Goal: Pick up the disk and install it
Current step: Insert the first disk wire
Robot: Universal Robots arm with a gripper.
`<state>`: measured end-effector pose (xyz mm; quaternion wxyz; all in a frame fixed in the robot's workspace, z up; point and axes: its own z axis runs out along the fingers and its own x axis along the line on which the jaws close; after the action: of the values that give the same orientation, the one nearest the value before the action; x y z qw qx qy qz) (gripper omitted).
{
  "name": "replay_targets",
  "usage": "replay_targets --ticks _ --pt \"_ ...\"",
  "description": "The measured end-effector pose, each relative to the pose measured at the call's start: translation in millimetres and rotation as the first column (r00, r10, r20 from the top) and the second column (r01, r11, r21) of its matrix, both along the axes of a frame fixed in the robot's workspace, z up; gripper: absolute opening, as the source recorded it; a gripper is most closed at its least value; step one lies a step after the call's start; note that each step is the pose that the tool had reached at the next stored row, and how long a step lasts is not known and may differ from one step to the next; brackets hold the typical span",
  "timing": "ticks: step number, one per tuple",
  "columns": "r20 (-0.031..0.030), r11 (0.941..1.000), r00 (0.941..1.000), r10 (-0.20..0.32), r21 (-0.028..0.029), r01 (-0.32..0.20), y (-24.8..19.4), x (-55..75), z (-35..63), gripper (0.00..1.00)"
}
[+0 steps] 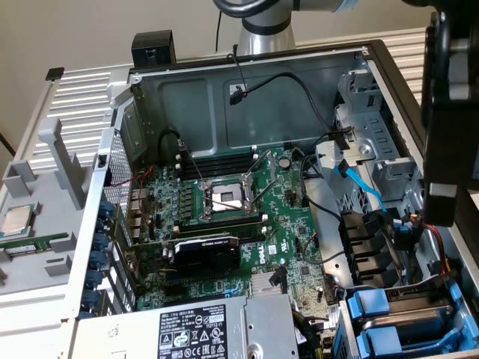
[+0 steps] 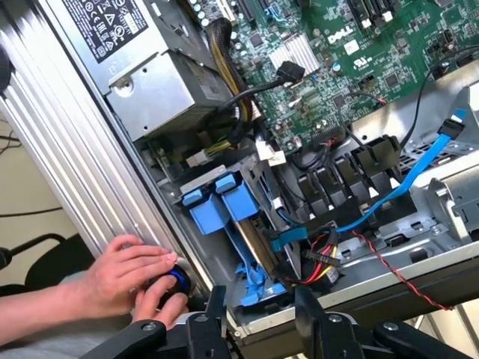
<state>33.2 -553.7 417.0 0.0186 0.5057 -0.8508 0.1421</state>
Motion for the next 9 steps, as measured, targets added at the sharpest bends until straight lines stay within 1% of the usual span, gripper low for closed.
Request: replay_targets --ticks 2,5,9 --pt "-0.0001 1.0000 1.0000 0.000 -0.0001 0.000 -3.3 -0.2 0.0 0.49" --pt "-0.0015 1.0000 1.0000 0.000 0.0000 0.000 -12.0 -0.3 0.0 0.49" --pt "-0.0038 1.0000 1.0000 0.000 -0.0001 0.000 -21.1 -0.3 0.1 0.49"
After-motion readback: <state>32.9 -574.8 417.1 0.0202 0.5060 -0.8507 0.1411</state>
